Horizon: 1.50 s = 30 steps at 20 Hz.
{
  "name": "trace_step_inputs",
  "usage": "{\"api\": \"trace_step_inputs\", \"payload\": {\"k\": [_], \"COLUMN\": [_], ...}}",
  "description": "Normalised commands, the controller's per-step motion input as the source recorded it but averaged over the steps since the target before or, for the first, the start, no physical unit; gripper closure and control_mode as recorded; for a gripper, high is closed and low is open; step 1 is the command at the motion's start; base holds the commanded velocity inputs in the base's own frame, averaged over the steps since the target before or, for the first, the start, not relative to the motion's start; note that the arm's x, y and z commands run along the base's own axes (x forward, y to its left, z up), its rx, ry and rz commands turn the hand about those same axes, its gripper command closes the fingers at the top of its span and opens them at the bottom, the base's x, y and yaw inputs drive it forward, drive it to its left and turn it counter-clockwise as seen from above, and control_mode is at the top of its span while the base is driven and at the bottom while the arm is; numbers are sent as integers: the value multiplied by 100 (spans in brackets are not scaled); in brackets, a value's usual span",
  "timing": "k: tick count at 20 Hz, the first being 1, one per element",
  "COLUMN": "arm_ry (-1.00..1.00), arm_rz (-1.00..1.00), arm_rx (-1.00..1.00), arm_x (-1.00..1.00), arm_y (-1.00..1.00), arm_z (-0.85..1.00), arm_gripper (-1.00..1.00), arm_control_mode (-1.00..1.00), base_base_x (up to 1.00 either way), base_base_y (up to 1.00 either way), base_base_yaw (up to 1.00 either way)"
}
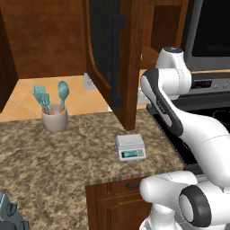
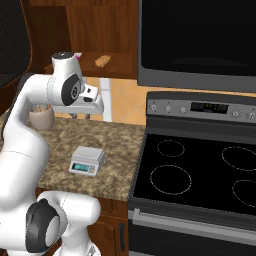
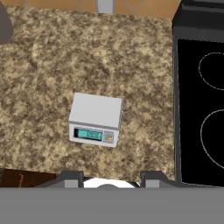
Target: Pick the bar and place it on the digital scale for weighing, and close the cabinet.
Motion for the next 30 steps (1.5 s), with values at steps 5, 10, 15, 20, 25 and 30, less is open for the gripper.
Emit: {"api": "trace_step_inputs", "payload": {"k": [5, 10, 15, 20, 25, 30], "arm_ry": [0, -17, -44, -29, -17, -7], "arm_rz": [0, -1, 0, 0, 0, 0], "arm_rx": [0, -1, 0, 1, 0, 0], "arm_x": [-43, -58, -57, -38, -7, 0], "arm_y": [0, -1, -3, -2, 0, 0], "arm_z": [0, 43, 88, 73, 71, 59], "arm_gripper": [-100, -100, -100, -100, -100, -100], "arm_control_mode": [-100, -100, -100, -100, -100, -100], "base_base_x": [0, 0, 0, 0, 0, 0], "base_base_y": [0, 0, 0, 0, 0, 0], "base_base_yaw": [0, 0, 0, 0, 0, 0]}}
